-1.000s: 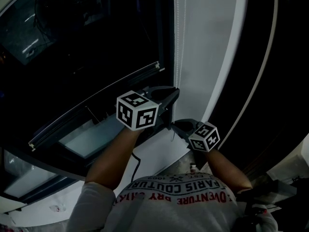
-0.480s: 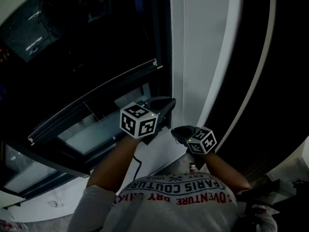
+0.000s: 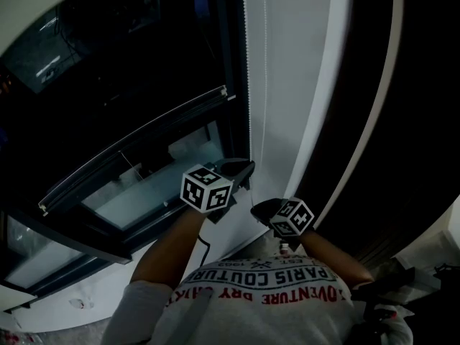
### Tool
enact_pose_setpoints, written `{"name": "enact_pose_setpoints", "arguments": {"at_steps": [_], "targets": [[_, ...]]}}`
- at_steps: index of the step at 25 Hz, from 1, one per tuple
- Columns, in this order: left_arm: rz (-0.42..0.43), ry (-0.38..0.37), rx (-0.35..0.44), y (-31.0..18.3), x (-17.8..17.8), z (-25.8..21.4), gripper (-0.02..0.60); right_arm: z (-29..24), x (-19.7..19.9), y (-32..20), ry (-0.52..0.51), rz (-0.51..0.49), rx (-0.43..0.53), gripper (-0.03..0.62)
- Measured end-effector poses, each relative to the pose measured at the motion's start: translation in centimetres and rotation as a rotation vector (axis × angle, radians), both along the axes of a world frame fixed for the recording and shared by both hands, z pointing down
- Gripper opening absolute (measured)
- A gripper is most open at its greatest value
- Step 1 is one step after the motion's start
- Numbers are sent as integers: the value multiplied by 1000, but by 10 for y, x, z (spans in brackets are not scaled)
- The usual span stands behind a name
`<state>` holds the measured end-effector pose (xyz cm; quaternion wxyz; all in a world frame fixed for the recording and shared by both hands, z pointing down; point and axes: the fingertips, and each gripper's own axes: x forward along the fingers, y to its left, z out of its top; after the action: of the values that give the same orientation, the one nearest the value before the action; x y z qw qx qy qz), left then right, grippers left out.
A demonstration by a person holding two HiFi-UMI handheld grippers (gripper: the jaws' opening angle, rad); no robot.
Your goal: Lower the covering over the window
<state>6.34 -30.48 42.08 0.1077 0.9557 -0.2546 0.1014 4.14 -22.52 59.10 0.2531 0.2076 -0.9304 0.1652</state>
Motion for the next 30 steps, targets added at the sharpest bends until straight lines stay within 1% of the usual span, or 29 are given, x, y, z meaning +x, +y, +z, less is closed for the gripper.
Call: {"name": "enact_pose_setpoints", "arguments": {"at_steps": [3, 5, 7, 10, 13, 16, 19, 22, 26, 28, 30], "targets": [[-1, -1, -32, 2, -1, 17, 8, 8, 5, 4, 35, -1, -4, 6], [0, -19, -49, 4, -3, 30, 8, 4, 9, 1, 21, 11, 7, 14], [-6, -37, -60, 3, -6, 42, 8, -10, 13, -7, -12, 32, 30, 67], [-14, -48, -78, 3, -10, 55, 8, -48, 22, -23, -83, 69, 74, 83], [-9, -59, -91, 6, -9, 66, 8, -99, 30, -39, -168, 104, 139, 87], [-8, -52, -92, 7, -8, 70, 8, -152, 32, -55, -228, 119, 229, 91], [-5, -36, -88, 7, -6, 70, 8, -199, 28, -65, -252, 111, 332, 103], [-7, -18, -84, 7, -4, 69, 8, -237, 22, -78, -274, 113, 408, 103], [29, -10, -79, 12, 2, 70, 9, -272, 13, -90, -315, 113, 445, 96], [41, -15, -71, 14, 5, 68, 9, -286, 7, -92, -323, 101, 466, 77], [43, -22, -65, 13, 5, 68, 9, -298, 6, -93, -339, 103, 486, 29]]}}
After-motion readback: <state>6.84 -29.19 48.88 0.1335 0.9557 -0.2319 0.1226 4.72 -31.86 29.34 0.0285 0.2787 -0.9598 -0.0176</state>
